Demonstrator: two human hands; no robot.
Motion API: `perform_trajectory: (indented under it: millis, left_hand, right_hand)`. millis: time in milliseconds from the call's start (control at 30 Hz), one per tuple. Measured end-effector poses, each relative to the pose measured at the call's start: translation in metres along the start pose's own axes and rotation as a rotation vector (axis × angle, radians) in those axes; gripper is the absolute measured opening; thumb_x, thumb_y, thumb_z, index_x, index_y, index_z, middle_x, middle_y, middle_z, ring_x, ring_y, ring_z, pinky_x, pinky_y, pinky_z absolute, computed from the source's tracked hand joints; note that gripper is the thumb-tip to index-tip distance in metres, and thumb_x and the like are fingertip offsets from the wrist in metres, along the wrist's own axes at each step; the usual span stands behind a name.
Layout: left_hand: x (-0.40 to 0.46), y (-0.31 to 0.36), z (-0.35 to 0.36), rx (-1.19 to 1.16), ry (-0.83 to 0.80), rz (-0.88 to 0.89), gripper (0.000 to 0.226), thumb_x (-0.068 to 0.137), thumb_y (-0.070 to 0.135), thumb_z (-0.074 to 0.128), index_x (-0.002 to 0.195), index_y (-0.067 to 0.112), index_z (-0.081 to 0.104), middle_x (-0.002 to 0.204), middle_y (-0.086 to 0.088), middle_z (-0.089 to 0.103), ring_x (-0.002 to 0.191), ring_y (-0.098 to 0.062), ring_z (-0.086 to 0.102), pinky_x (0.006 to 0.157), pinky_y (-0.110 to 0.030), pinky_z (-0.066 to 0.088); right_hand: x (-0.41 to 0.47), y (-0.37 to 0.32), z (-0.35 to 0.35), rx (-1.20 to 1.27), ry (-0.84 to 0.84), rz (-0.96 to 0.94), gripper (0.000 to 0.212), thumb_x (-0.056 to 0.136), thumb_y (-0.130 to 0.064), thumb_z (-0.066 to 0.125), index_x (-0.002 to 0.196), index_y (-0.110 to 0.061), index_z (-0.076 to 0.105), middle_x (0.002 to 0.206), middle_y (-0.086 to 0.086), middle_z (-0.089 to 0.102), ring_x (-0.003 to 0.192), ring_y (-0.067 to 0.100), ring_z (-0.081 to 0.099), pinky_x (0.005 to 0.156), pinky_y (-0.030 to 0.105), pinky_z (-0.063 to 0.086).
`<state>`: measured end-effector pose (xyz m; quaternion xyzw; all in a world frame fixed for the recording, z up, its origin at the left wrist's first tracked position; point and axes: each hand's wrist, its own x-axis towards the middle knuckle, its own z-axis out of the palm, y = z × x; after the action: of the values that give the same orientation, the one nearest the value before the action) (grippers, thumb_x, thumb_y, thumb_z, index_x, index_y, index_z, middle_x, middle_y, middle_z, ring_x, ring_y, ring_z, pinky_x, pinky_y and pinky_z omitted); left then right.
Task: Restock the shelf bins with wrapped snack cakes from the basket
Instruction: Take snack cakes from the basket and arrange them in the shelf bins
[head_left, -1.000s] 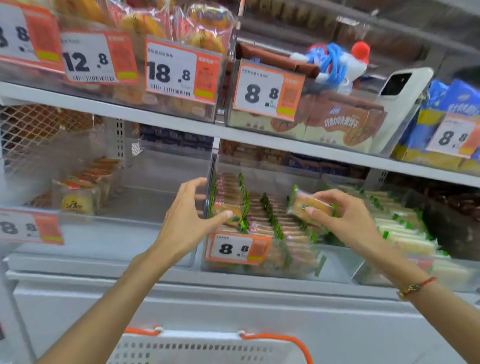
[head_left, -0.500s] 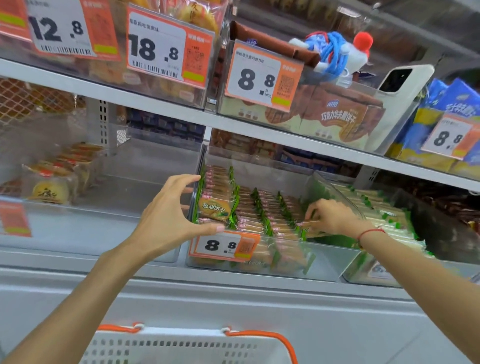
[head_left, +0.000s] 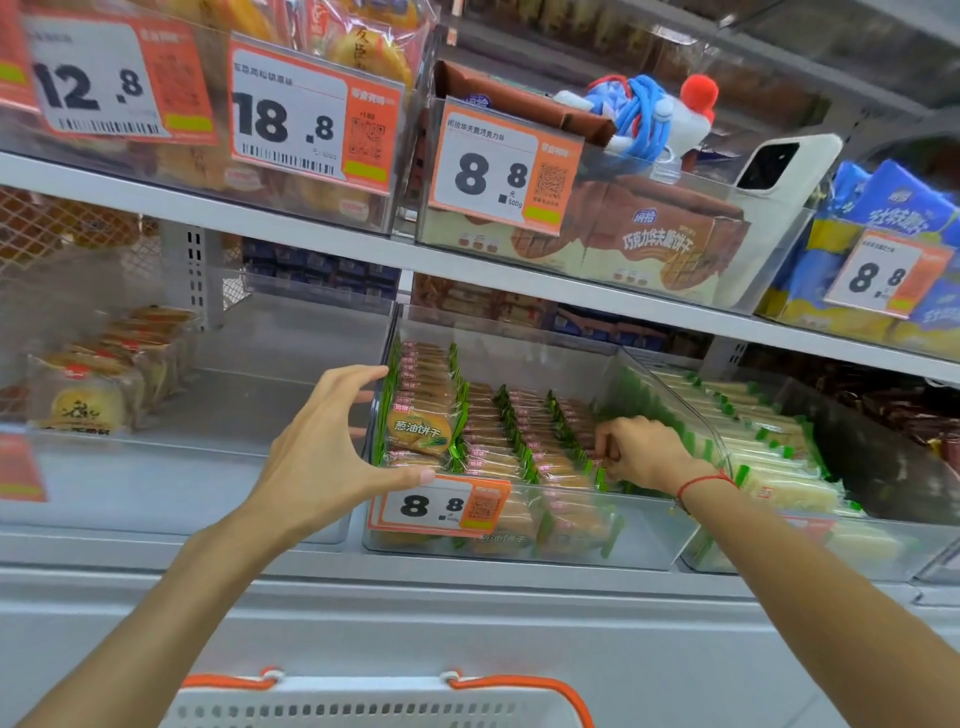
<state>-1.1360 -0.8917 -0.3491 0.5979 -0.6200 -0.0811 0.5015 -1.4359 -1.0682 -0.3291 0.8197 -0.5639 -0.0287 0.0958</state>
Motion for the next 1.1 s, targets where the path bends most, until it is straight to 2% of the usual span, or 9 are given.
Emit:
perform_trajectory:
  millis: [233, 400, 467, 533, 600, 733, 867, 967, 1100]
  left_hand:
    - [0.0, 0.002, -0.002, 0.02, -0.01, -0.007, 0.105, 0.045, 0.059, 0.081, 0.138, 0.03, 0.04, 0.126, 0.025, 0.036, 0.113, 0.002, 0.045, 0.086, -0.022, 0.045]
    - [-0.009, 0.005, -0.002, 0.104, 0.025, 0.033, 0.099, 0.055, 0.058, 0.08, 0.14, 0.028, 0.039, 0.138, 0.015, 0.041, 0.111, 0.002, 0.043, 0.088, -0.023, 0.043]
    - [-0.015, 0.007, 0.0, 0.199, 0.023, 0.045, 0.096, 0.065, 0.057, 0.076, 0.144, 0.023, 0.034, 0.145, 0.009, 0.038, 0.12, -0.003, 0.042, 0.094, -0.029, 0.041]
    - [-0.025, 0.009, 0.004, 0.292, 0.034, 0.07, 0.091, 0.074, 0.055, 0.071, 0.147, 0.016, 0.031, 0.151, 0.001, 0.033, 0.135, -0.014, 0.034, 0.107, -0.032, 0.032]
    - [-0.039, 0.01, 0.008, 0.336, 0.097, 0.141, 0.077, 0.082, 0.048, 0.069, 0.143, 0.011, 0.039, 0.15, -0.004, 0.036, 0.137, -0.019, 0.031, 0.111, -0.032, 0.025]
    - [-0.093, 0.013, 0.017, 0.287, 0.148, 0.171, 0.049, 0.087, 0.032, 0.061, 0.132, 0.016, 0.05, 0.137, 0.002, 0.05, 0.125, -0.014, 0.04, 0.103, -0.032, 0.034]
    - [-0.163, -0.004, 0.028, 0.221, -0.028, -0.013, 0.04, 0.09, 0.024, 0.062, 0.128, 0.028, 0.052, 0.127, 0.017, 0.047, 0.121, -0.004, 0.036, 0.089, -0.025, 0.035]
    - [-0.21, -0.031, 0.038, 0.269, -0.239, -0.178, 0.041, 0.092, 0.028, 0.058, 0.132, 0.031, 0.048, 0.132, 0.019, 0.044, 0.129, -0.007, 0.037, 0.097, -0.025, 0.035]
    - [-0.249, -0.071, 0.048, 0.416, -0.52, -0.245, 0.049, 0.094, 0.033, 0.055, 0.14, 0.03, 0.04, 0.148, 0.011, 0.037, 0.136, -0.01, 0.032, 0.11, -0.025, 0.025]
  right_hand:
    - [-0.005, 0.003, -0.017, 0.091, -0.109, -0.018, 0.034, 0.08, -0.024, 0.074, 0.111, -0.025, 0.063, 0.108, -0.001, 0.063, 0.089, 0.016, 0.055, 0.078, 0.027, 0.046]
    - [-0.054, -0.011, -0.044, 0.363, 0.14, -0.076, 0.017, 0.085, -0.026, 0.069, 0.102, -0.027, 0.067, 0.092, -0.009, 0.066, 0.081, 0.011, 0.062, 0.079, 0.032, 0.053]
    - [-0.084, -0.027, -0.049, 0.43, 0.238, -0.155, 0.013, 0.087, -0.024, 0.067, 0.099, -0.029, 0.067, 0.088, -0.013, 0.065, 0.078, 0.006, 0.061, 0.074, 0.031, 0.053]
    - [-0.116, -0.045, -0.046, 0.403, 0.274, -0.246, 0.014, 0.088, -0.023, 0.063, 0.101, -0.029, 0.067, 0.091, -0.016, 0.063, 0.079, 0.003, 0.057, 0.07, 0.026, 0.049]
    - [-0.143, -0.063, -0.034, 0.329, 0.256, -0.323, 0.017, 0.09, -0.027, 0.06, 0.106, -0.031, 0.065, 0.097, -0.016, 0.062, 0.082, 0.003, 0.055, 0.068, 0.024, 0.045]
    - [-0.172, -0.093, 0.013, 0.261, -0.024, -0.376, 0.025, 0.092, -0.035, 0.056, 0.117, -0.031, 0.059, 0.109, -0.012, 0.061, 0.098, 0.009, 0.056, 0.075, 0.026, 0.039]
    - [-0.173, -0.122, 0.081, 0.293, -0.394, -0.35, 0.026, 0.092, -0.03, 0.056, 0.118, -0.028, 0.062, 0.113, -0.005, 0.064, 0.106, 0.016, 0.057, 0.084, 0.028, 0.042]
    - [-0.18, -0.14, 0.136, 0.368, -0.591, -0.279, 0.026, 0.093, -0.024, 0.055, 0.117, -0.021, 0.064, 0.119, 0.003, 0.063, 0.111, 0.021, 0.057, 0.092, 0.03, 0.043]
    - [-0.202, -0.154, 0.182, 0.403, -0.724, -0.229, 0.027, 0.094, -0.019, 0.05, 0.118, -0.02, 0.063, 0.13, 0.004, 0.055, 0.115, 0.025, 0.055, 0.082, 0.029, 0.042]
